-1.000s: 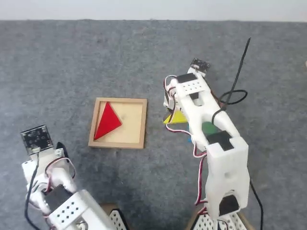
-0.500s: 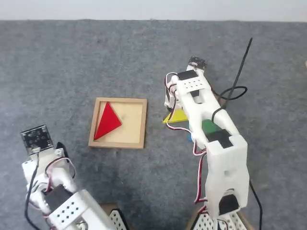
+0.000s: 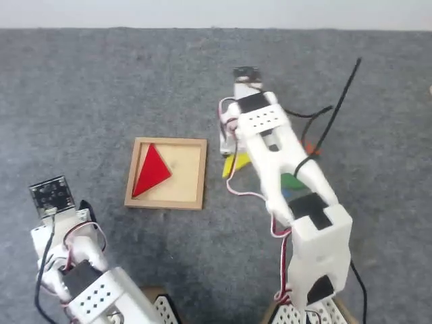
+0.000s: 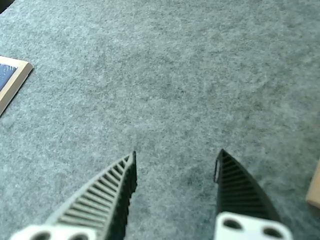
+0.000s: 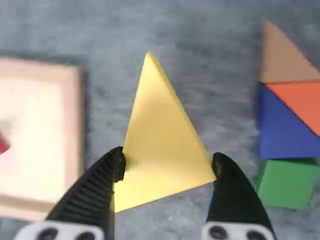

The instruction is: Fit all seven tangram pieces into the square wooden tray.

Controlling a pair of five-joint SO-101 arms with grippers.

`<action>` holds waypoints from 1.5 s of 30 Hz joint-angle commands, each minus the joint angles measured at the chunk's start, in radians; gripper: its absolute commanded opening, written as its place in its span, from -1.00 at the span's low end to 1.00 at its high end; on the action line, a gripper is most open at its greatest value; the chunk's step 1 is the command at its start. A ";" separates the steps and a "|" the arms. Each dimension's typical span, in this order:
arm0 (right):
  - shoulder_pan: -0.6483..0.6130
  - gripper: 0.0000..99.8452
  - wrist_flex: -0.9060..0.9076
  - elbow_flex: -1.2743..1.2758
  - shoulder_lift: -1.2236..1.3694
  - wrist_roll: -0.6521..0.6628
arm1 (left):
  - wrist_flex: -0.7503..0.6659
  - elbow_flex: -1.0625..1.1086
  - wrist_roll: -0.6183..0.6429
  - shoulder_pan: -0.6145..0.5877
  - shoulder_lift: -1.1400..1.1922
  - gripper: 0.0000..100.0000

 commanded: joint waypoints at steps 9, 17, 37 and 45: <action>-0.110 -0.83 -0.117 -0.043 -0.025 -0.313 | 0.005 -0.010 0.009 0.003 -0.011 -0.51; -0.213 -0.74 -0.260 -0.043 -0.024 -0.614 | 0.005 -0.010 0.009 0.003 -0.011 -0.51; -0.226 -0.74 -0.242 -0.250 0.200 -0.810 | 0.005 -0.010 0.009 0.003 -0.011 -0.51; -0.298 -0.74 -0.182 -0.413 0.312 -0.838 | 0.005 -0.010 0.009 0.003 -0.011 -0.51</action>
